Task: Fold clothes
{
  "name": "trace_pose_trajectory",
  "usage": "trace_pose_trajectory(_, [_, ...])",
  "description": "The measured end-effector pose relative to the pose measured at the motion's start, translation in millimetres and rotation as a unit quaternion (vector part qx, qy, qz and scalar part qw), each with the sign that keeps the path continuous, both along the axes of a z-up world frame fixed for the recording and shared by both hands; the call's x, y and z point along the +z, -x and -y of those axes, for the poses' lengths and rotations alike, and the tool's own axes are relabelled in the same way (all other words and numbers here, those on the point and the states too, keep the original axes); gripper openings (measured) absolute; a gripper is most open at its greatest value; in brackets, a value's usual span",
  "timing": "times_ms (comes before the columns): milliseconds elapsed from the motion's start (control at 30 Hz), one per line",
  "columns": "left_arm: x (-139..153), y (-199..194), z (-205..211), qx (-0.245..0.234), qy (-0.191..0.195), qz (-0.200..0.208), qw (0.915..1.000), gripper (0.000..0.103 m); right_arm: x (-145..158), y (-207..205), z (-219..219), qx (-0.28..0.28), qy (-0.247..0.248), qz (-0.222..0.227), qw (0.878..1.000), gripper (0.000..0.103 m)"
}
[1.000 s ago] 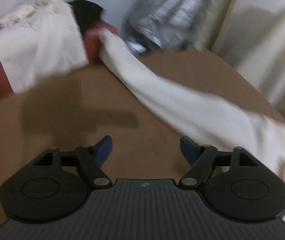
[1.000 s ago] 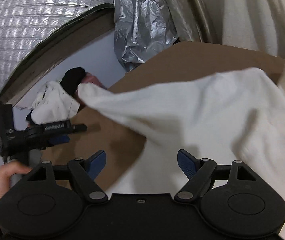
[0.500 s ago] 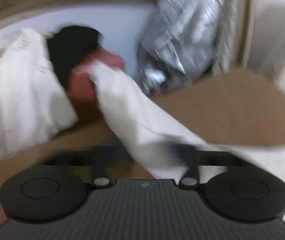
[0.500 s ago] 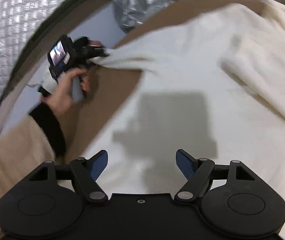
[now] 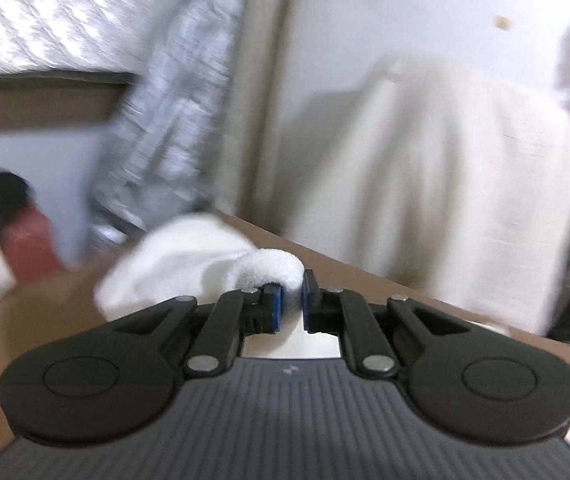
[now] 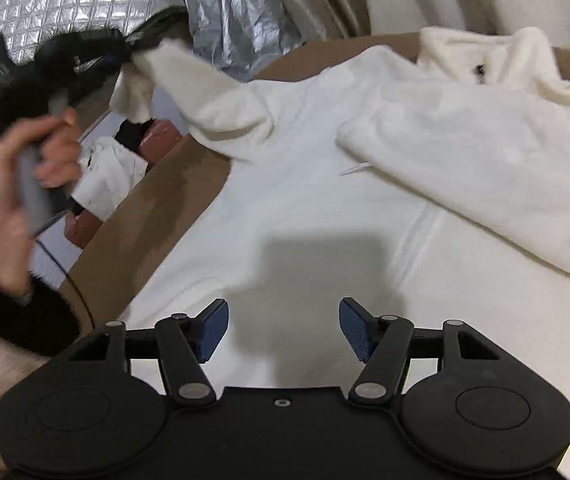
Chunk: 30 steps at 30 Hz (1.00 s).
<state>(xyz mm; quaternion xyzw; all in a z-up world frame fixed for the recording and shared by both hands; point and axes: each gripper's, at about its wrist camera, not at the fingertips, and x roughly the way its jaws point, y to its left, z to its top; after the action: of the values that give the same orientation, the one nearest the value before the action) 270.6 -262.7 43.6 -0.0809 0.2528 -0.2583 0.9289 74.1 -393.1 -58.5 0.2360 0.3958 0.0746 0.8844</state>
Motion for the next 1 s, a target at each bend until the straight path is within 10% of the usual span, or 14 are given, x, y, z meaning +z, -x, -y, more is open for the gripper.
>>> trace_pose_trajectory(100, [-27,27,52,-0.105,0.006,-0.109,0.9886,0.055,-11,11,5,-0.021,0.048,0.013,0.999,0.068])
trace_pose_trajectory(200, [-76,37,46,-0.176,0.033,-0.266,0.9471,0.055,-17,21,10,-0.038,0.075,0.008,0.996,0.068])
trace_pose_trajectory(267, [-84,36,14,-0.151,0.05,-0.27,0.9497,0.055,-15,28,14,-0.034,0.067,0.023,0.997,0.068])
trace_pose_trajectory(400, [-84,46,-53,0.008,0.01,-0.168,0.9857,0.063,-20,21,18,-0.045,0.039,0.04,0.997,0.068])
trace_pose_trajectory(567, [-122,4,-90,0.079,0.039,-0.194,0.9772,0.062,-24,-3,-4,-0.068,0.068,0.078,0.992,0.072])
trace_pose_trajectory(733, [-137,-6,-93,0.087,-0.021,-0.199,0.9759,0.062,-18,-53,-29,-0.065,0.142,0.096,0.983,0.08])
trace_pose_trajectory(900, [-141,-3,-78,0.081,-0.111,-0.175,0.9749,0.062,-18,-93,-15,-0.174,0.054,0.088,0.979,0.091])
trace_pose_trajectory(1000, [-140,0,-67,0.067,-0.133,-0.152,0.9772,0.062,-31,-120,-18,-0.179,0.127,0.043,0.975,0.091])
